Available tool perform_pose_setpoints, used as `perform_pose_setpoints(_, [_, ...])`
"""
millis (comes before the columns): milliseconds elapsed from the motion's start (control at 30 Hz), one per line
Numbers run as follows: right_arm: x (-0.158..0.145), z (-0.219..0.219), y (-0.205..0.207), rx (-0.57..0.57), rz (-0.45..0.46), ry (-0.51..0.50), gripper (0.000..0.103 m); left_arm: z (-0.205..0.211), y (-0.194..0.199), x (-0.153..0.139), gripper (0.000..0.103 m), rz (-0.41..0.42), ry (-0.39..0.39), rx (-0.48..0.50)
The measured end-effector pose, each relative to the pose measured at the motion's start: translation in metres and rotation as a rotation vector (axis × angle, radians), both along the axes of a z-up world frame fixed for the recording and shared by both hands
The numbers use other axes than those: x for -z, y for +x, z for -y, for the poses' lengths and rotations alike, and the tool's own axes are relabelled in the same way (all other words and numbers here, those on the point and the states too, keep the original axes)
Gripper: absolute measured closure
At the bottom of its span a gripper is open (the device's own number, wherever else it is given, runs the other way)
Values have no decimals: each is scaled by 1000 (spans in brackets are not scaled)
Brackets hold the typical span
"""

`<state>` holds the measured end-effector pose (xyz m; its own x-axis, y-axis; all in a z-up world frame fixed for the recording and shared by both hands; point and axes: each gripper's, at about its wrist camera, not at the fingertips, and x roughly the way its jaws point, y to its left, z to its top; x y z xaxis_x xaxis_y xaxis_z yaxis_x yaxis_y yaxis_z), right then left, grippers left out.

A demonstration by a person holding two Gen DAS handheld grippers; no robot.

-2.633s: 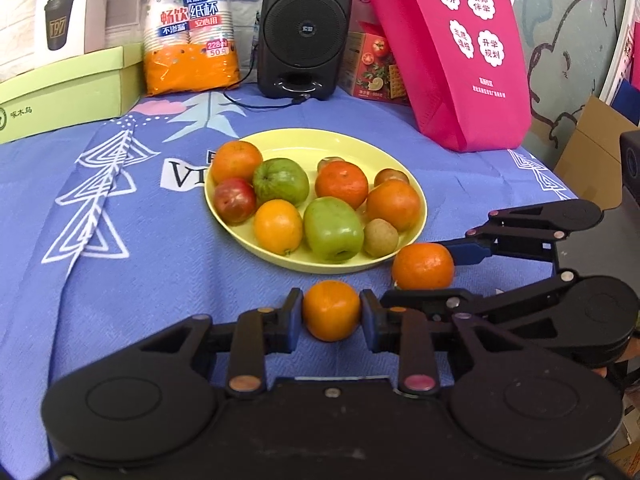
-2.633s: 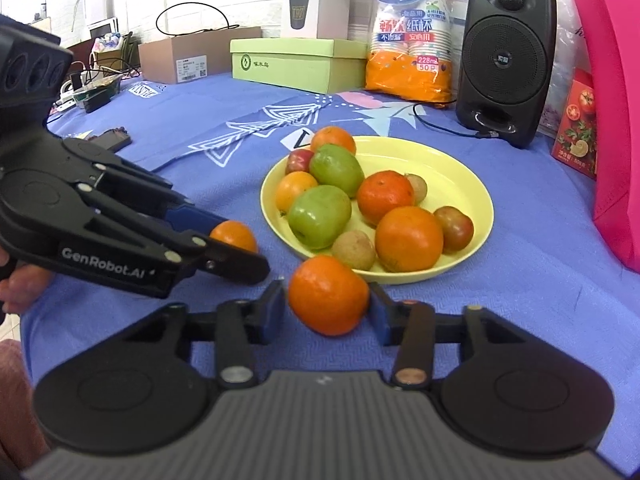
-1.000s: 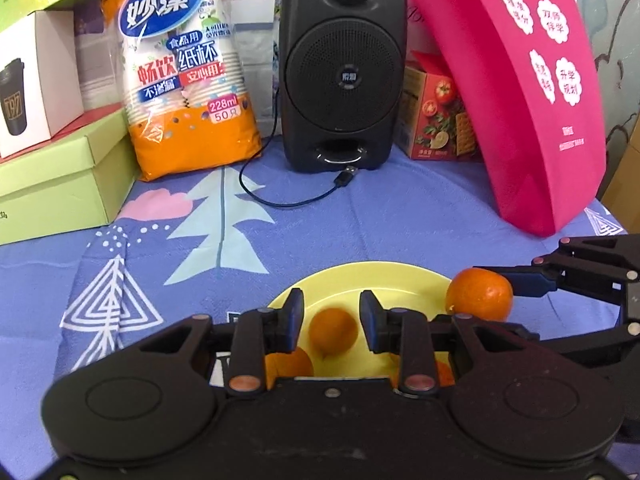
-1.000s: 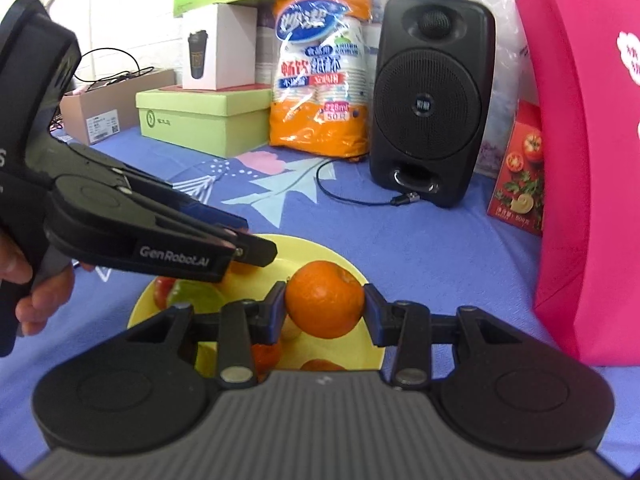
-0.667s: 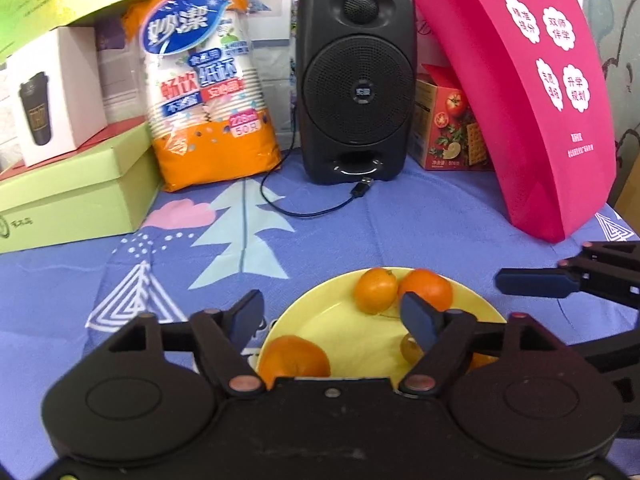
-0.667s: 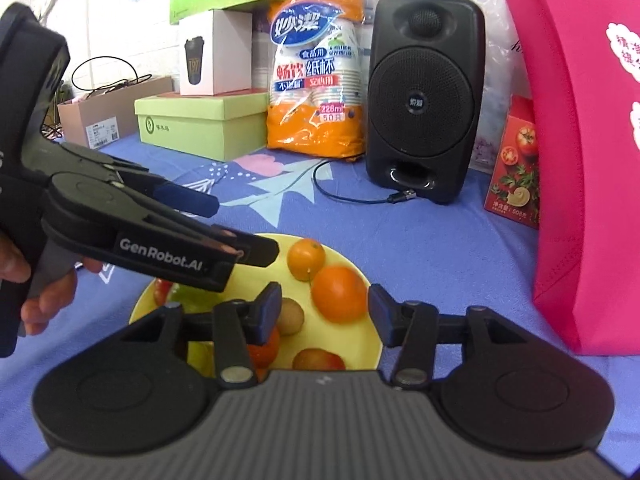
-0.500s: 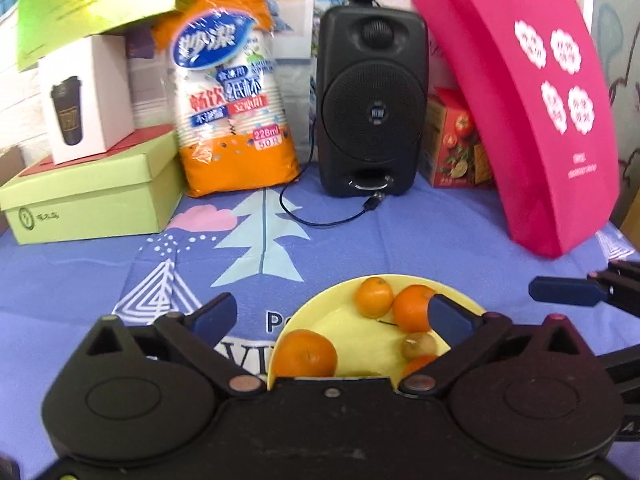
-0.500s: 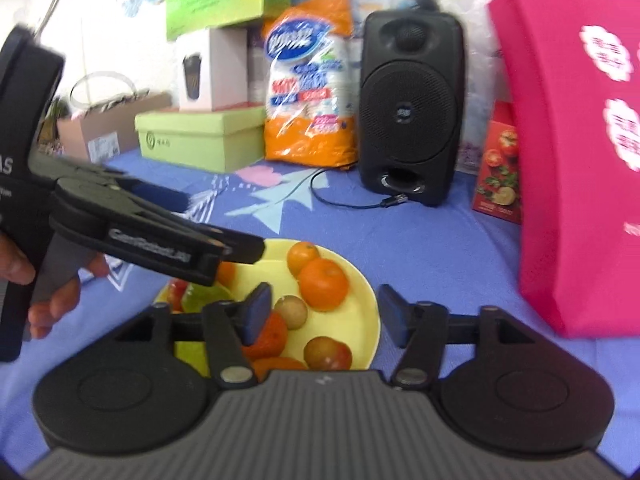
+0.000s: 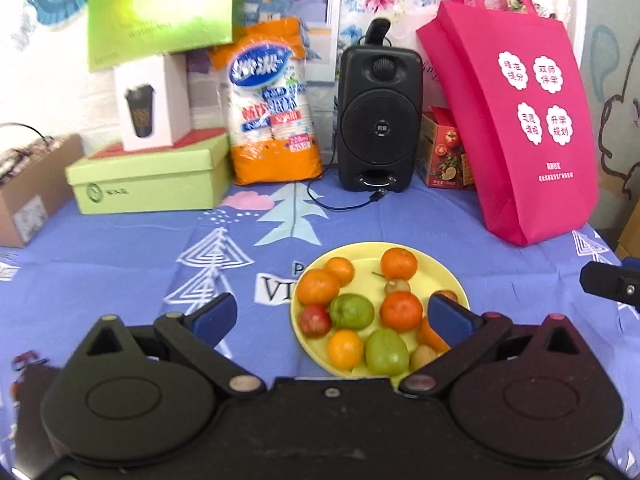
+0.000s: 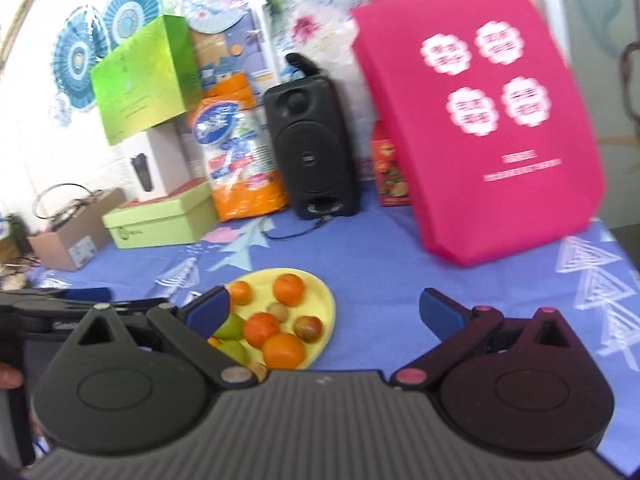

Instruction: Organize fruits

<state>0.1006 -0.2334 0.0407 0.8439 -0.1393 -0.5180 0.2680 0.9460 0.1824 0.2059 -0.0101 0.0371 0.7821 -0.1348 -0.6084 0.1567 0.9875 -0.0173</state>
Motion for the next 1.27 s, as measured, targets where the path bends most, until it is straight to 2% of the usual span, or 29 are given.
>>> perform_pose_setpoints(133, [-1,-20,-27,54,-22,-102,0,10,-41,-10,0,46,79,0])
perform_pose_setpoints(200, [1,-30,-39,69,-35,-135,0,13,-60,-11,0,48,92,-2])
perform_pose_setpoints(433, [8,-62,-70,47,-48,-151,0,8,-114,-4,0,4,17,25])
perform_pose_setpoints(633, [20,-85,-92,14,-60,-151,0,-2,-149,2,0,0,4,16])
perform_pose_setpoints(700, [25,-89,-98,8,-67,-147,0,-6,-157,2,0,-8,-19,9])
perform_pose_setpoints(833, [27,-94,-107,6,-67,-152,0,-19,-156,2,0,-97,-152,6])
perform_pose_setpoints(900, [26,-92,-110,8,-60,-152,0,-25,-158,4,0,-99,-190,-9])
perform_pose_setpoints(967, [24,-91,-113,12,-52,-152,0,-26,-162,4,0,-74,-168,-38])
perform_pose_setpoints(1067, [23,-88,-116,17,-49,-146,0,-23,-167,4,0,-55,-86,-139])
perform_pose_setpoints(1267, [28,-84,-120,14,-58,-135,0,-20,-165,6,0,-61,-52,-131])
